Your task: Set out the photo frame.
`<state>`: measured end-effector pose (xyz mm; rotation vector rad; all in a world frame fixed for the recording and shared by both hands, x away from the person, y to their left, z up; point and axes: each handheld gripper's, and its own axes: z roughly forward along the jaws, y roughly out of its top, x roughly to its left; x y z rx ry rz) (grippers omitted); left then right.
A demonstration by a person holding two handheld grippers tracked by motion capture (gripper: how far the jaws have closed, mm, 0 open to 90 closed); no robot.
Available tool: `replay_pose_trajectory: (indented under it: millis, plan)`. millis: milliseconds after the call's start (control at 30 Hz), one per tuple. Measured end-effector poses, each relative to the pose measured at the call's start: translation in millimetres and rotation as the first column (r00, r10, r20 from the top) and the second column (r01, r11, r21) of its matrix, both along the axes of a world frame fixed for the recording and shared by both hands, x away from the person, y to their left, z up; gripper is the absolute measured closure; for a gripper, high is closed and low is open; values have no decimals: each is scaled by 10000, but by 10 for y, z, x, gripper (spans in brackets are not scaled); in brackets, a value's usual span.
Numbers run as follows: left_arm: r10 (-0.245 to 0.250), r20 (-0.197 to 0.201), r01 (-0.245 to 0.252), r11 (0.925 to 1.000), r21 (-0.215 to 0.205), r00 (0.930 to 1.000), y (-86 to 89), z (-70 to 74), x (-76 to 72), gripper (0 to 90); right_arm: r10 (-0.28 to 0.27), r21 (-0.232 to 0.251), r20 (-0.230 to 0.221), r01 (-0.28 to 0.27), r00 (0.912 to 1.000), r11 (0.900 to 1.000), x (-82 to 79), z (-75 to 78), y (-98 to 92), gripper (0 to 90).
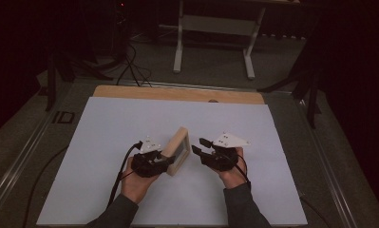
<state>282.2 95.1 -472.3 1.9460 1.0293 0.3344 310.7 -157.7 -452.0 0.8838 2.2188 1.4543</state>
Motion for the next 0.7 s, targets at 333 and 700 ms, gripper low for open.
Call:
replay_pose_trajectory:
  millis: [333,700]
  plan:
    - [-354,511,323,9976,610,9981,-98,5,-72,608,-36,62,122,35,9999,10000,-11,31,-2,561]
    - [-1005,1007,888,9895,1142,9898,-215,-3,-173,609,-433,341,555,415,9975,9986,-32,89,-56,626]
